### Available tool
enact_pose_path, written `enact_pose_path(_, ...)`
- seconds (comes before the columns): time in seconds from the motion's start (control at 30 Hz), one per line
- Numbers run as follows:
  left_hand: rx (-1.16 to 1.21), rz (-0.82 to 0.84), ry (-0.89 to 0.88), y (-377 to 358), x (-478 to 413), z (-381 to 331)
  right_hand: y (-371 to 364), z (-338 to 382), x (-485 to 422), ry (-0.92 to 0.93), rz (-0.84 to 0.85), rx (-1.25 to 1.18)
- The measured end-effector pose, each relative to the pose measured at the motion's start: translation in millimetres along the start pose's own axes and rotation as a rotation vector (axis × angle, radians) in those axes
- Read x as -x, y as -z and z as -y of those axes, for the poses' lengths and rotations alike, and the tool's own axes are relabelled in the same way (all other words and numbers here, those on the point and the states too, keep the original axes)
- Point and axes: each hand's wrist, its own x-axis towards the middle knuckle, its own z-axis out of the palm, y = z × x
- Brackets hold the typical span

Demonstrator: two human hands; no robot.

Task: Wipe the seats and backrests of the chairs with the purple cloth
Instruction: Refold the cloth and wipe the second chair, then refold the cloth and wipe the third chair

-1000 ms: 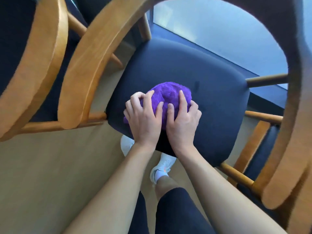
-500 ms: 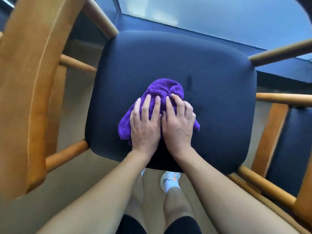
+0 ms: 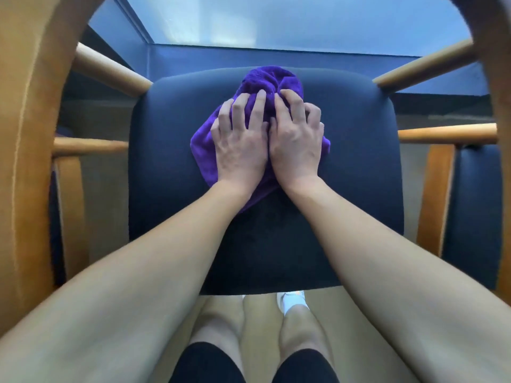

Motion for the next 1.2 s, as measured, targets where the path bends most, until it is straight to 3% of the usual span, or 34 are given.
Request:
enact_pose_path(0.2, -0.077, -0.045, -0.036, -6.6, 47.4, -30.5, 9.5, -28.8, 40.8, 0.009, -0.118, 0.037)
enact_pose_path(0.37, -0.123, 0.023, -0.088, -9.5, 95.7, -56.7, 22.9, -62.1, 89.5, -0.026, -0.137, 0.084)
enact_pose_path(0.53, -0.041, 0.168, -0.123, -0.8, 148.8, -73.8, 39.9, -80.4, 150.1, -0.159, 0.008, 0.077)
enact_pose_path(0.63, 0.093, 0.376, -0.075, 14.8, 162.8, -80.4, 56.1, -83.6, 171.2, -0.29, 0.225, -0.052)
enact_pose_path(0.73, 0.21, 0.456, -0.038, 38.7, 168.1, -90.6, 82.9, -84.8, 185.3, -0.389, 0.29, -0.204)
enact_pose_path(1.03, 0.507, 0.404, -0.266, 194.7, 175.8, -148.2, 247.4, -65.0, 219.6, -0.441, -0.038, -0.409)
enact_pose_path(1.2, 0.522, 0.573, -0.425, 275.9, 157.9, -198.3, 332.8, -83.0, 229.1, -0.439, -0.187, -0.438)
